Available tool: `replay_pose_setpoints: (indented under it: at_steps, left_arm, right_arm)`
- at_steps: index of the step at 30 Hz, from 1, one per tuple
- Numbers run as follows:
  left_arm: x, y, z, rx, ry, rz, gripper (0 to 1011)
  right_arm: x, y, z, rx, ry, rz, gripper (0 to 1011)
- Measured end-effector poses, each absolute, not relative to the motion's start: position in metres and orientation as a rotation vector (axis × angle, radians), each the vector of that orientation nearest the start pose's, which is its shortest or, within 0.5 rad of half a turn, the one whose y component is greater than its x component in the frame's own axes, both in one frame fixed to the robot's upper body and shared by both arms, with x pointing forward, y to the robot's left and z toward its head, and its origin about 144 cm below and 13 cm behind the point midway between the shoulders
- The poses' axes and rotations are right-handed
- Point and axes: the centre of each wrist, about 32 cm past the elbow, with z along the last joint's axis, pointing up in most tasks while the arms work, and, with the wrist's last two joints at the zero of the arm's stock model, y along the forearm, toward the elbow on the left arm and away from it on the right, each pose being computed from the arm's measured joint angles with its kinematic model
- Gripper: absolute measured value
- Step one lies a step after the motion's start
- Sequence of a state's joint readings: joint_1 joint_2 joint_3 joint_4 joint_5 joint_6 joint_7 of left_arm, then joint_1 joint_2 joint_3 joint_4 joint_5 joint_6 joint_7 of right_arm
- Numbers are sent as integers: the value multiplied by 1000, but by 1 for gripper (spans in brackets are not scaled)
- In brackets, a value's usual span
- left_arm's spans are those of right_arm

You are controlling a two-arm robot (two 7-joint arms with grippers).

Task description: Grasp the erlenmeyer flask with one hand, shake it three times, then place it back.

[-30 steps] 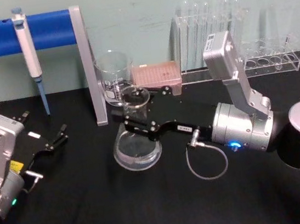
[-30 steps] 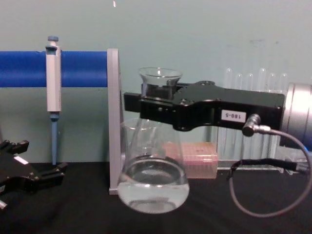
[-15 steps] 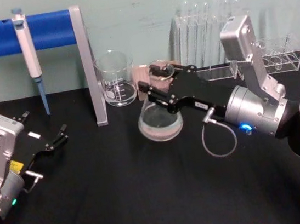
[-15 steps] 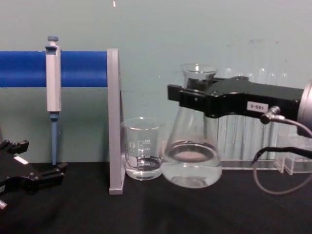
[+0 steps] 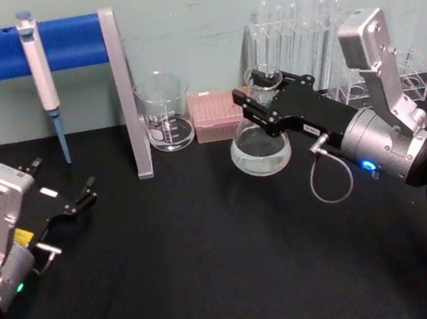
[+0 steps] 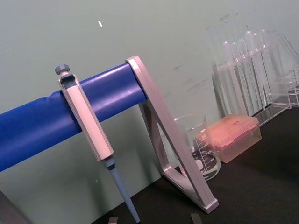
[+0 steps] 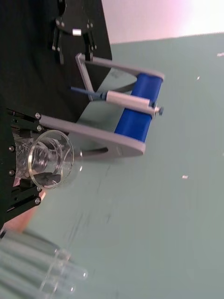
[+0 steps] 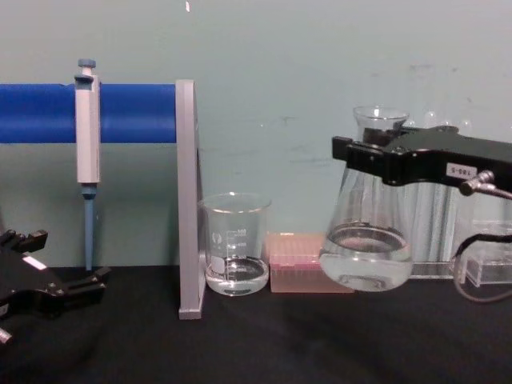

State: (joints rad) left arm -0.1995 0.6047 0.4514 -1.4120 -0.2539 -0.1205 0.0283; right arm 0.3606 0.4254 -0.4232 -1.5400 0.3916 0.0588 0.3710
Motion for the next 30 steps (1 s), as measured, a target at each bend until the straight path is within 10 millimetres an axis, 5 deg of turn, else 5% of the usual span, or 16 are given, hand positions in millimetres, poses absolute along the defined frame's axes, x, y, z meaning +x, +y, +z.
replay_pose_setpoints:
  at_steps: [30]
  left_arm:
    - [489, 310, 1140, 304, -285, 1248, 1001]
  right_arm:
    - [528, -233, 1230, -40, -148, -870, 448]
